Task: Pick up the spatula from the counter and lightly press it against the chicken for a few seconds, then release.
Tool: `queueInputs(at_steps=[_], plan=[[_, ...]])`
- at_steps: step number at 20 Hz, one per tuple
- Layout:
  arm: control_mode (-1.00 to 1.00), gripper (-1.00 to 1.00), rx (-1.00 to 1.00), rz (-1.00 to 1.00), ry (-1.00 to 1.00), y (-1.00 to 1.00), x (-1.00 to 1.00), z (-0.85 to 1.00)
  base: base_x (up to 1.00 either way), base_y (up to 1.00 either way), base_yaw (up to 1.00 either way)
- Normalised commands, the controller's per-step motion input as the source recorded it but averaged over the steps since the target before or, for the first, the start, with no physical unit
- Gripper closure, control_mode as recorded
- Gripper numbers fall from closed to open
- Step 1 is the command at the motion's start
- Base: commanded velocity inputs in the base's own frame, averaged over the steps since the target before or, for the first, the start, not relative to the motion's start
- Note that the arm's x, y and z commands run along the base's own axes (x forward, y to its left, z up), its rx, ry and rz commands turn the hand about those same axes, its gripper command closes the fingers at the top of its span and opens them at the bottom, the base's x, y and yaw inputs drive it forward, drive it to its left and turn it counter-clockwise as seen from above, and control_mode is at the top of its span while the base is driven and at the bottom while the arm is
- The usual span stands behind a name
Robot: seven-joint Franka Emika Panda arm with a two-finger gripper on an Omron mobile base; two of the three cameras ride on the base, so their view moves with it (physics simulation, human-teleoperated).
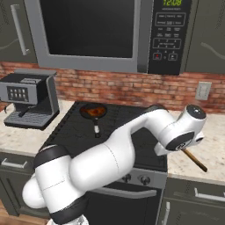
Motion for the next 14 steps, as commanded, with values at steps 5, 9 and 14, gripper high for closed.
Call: queueInputs(at_steps=[5, 9, 14], plan=[[-1.0, -1.0, 0.03, 0.01, 0.01, -0.08, 0.0, -0.1, 0.0, 0.0, 0.0], [-1.0, -1.0, 0.0, 0.0, 0.03, 0.0, 0.06, 0.0, 0.0, 0.0, 0.0], [-1.0, -1.0, 0.0, 0.0, 0.01, 0.0, 0.12, 0.0, 0.0, 0.0, 0.0]])
